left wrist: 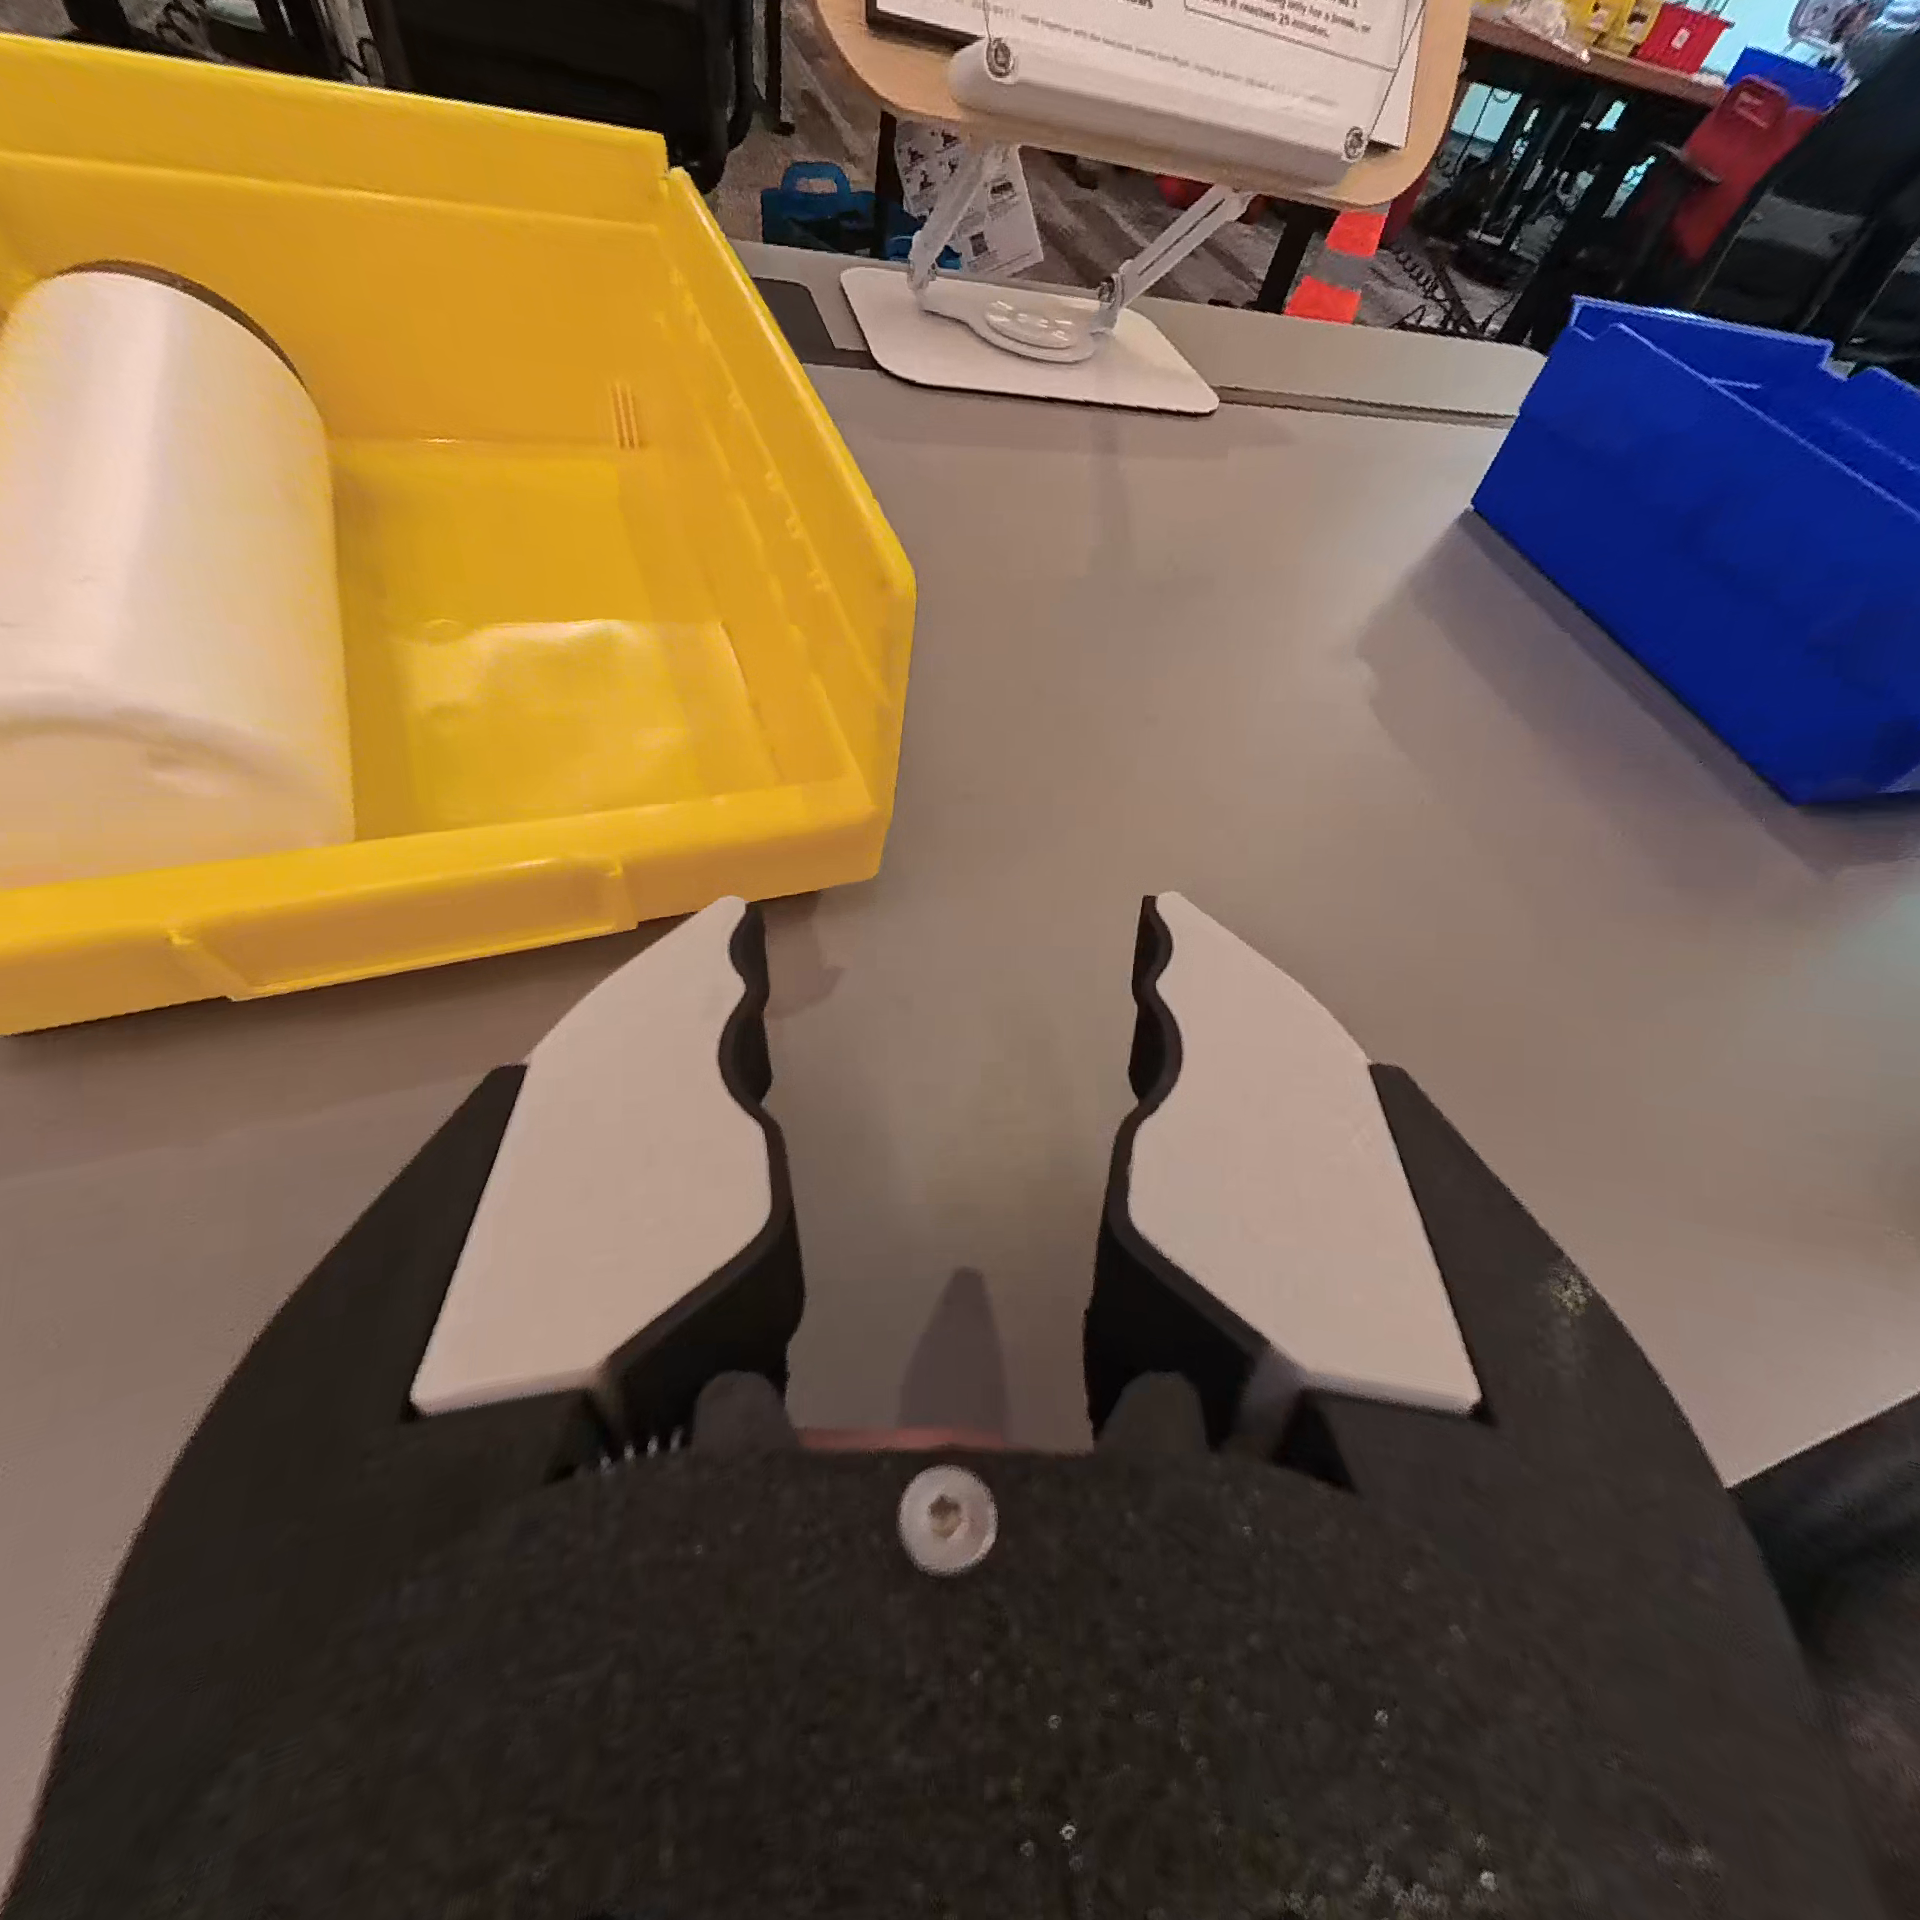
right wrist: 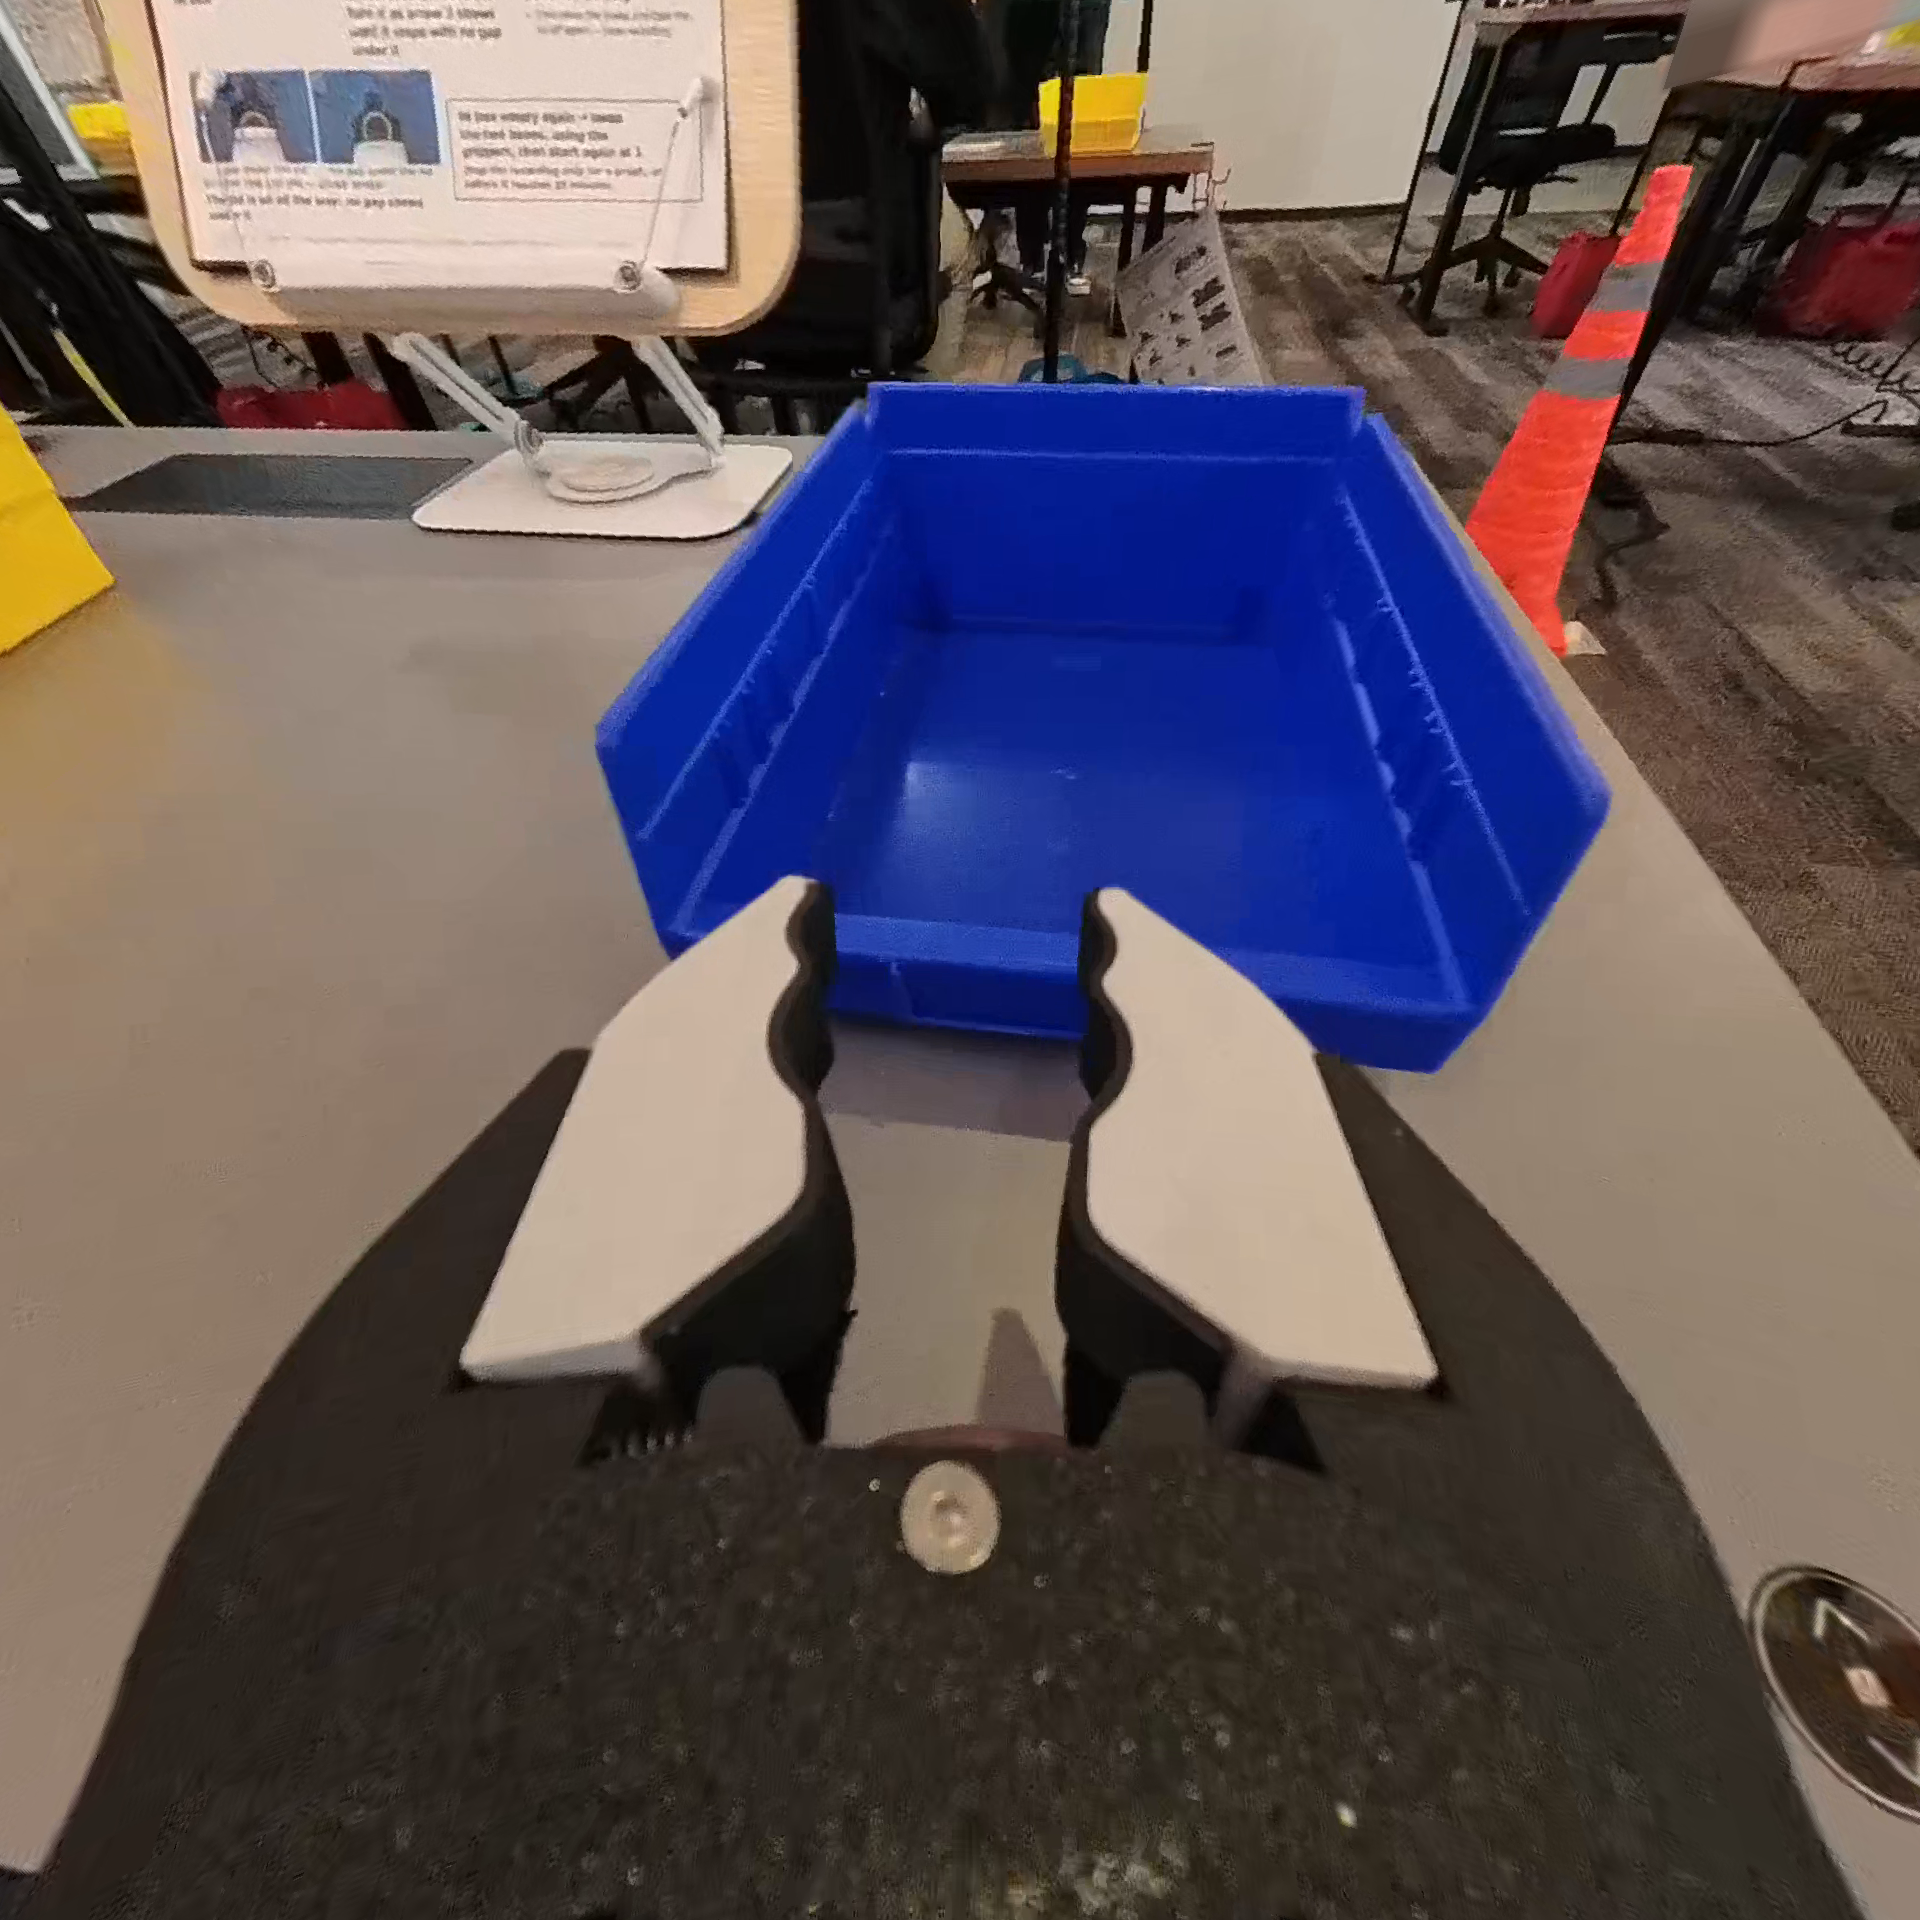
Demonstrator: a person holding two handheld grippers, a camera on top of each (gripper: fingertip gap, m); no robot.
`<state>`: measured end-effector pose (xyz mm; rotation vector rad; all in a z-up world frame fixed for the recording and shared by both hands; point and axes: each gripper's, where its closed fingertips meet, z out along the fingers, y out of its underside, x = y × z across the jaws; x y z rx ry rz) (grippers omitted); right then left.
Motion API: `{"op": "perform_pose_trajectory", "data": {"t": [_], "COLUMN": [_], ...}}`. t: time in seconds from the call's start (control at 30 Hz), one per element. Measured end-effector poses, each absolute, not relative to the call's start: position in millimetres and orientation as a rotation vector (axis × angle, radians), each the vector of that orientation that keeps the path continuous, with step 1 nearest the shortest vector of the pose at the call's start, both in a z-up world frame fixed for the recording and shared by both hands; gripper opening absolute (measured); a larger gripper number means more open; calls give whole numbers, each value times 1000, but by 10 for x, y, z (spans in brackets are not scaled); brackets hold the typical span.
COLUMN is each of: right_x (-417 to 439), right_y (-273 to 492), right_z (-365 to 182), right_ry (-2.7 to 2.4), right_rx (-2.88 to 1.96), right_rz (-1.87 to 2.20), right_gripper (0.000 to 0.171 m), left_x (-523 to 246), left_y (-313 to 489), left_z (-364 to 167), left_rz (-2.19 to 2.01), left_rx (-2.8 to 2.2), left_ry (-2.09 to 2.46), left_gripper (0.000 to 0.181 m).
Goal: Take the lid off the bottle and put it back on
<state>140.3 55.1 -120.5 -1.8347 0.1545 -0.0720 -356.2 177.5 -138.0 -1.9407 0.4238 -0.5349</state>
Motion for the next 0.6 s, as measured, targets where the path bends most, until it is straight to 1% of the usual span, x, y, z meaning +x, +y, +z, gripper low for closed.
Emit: {"op": "perform_pose_trajectory", "data": {"t": [0.2, 0.37, 0.4, 0.5, 0.53, 0.6], "right_x": [1263, 1241, 1237, 1196, 1176, 1139], "right_y": [646, 661, 669, 695, 705, 730], "right_z": [-1264, -1283, -1289, -1282, -1278, -1278], "right_ry": [101, 112, 117, 117, 110, 99], "right_rx": [-1865, -1871, -1874, -1870, -1868, -1868], "right_rz": [-73, -48, -43, -19, -12, 0], "right_gripper": [43, 42, 42, 42, 42, 42], "left_x": [-3608, -3683, -3690, -3882, -3975, -4113], "left_y": [1764, 1785, 1820, 2125, 2281, 2653], "left_z": [-1449, -1362, -1281, -1108, -1056, -935], "left_rz": [-507, -506, -529, -427, -354, -230], "left_rx": [-1969, -1979, -1987, -2174, -2257, -2377], "left_ry": [432, 414, 419, 492, 524, 602], "left_gripper": [67, 65, 67, 88, 90, 89]}}
